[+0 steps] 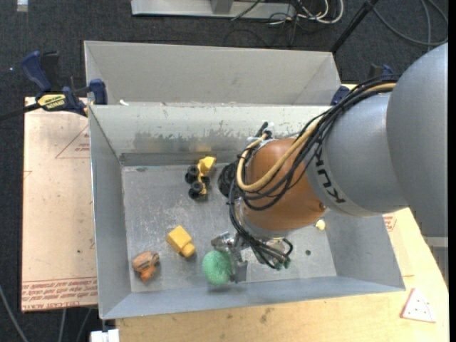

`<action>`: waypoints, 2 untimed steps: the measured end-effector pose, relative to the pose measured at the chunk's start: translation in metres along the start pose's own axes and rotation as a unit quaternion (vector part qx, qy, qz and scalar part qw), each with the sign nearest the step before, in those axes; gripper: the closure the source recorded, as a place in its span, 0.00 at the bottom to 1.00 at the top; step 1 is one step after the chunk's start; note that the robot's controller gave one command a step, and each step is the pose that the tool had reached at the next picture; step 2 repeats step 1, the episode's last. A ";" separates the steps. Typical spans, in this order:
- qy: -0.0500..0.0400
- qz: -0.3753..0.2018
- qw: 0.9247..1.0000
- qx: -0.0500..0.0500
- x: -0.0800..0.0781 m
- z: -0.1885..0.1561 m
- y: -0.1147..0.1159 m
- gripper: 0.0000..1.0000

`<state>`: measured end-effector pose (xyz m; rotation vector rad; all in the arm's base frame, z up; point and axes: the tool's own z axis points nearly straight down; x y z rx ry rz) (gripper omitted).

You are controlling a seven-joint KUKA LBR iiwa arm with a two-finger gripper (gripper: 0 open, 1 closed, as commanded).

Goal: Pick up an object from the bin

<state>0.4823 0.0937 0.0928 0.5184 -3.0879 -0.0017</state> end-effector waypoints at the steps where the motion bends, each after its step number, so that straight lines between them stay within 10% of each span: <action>1: -0.003 0.000 1.000 0.000 -0.001 -0.023 0.000 1.00; 2: -0.003 0.000 1.000 0.000 -0.001 -0.023 0.000 1.00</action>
Offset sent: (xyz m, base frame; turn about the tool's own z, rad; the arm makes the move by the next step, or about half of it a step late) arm 0.0001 -0.0001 0.0455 0.0000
